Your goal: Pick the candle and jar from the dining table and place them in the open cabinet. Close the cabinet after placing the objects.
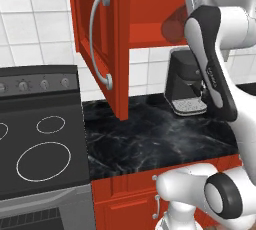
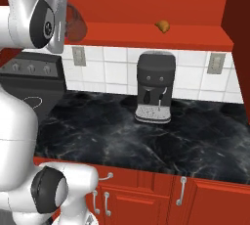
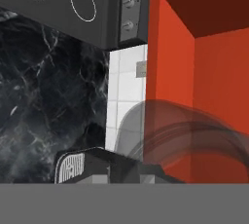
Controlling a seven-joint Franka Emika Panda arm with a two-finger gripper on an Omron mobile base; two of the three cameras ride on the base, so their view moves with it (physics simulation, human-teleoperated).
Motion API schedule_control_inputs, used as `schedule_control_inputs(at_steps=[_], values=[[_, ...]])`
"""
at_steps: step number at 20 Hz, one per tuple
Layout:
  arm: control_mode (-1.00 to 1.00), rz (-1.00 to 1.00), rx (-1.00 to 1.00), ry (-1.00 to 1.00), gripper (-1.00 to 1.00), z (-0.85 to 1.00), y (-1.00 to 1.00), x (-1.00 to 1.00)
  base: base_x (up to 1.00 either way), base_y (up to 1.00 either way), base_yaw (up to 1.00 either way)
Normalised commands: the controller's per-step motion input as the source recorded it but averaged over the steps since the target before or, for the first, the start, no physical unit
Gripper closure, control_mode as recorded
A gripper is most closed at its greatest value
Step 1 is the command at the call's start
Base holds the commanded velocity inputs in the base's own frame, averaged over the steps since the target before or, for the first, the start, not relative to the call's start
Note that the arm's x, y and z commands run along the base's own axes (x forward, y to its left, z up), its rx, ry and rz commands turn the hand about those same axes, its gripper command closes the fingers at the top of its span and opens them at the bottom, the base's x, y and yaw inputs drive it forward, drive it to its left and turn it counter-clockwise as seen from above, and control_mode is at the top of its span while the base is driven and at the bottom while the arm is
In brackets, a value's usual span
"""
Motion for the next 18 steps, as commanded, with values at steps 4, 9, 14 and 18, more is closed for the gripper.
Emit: schedule_control_inputs(at_steps=[4, 9, 14, 18], values=[[-1.00, 0.04, -0.11, 0.00, 1.00, 0.01, 0.05, 0.31, 0.00, 0.00, 0.00], [-1.00, 0.08, -0.09, 0.00, 1.00, 0.00, 0.01, 0.33, 0.00, 0.00, 0.00], [-1.00, 0.12, -0.09, 0.00, 1.00, 0.00, 0.00, 0.33, 0.00, 0.00, 0.00], [-1.00, 0.07, -0.10, 0.00, 1.00, 0.00, 0.02, 0.28, 0.00, 0.00, 0.00]])
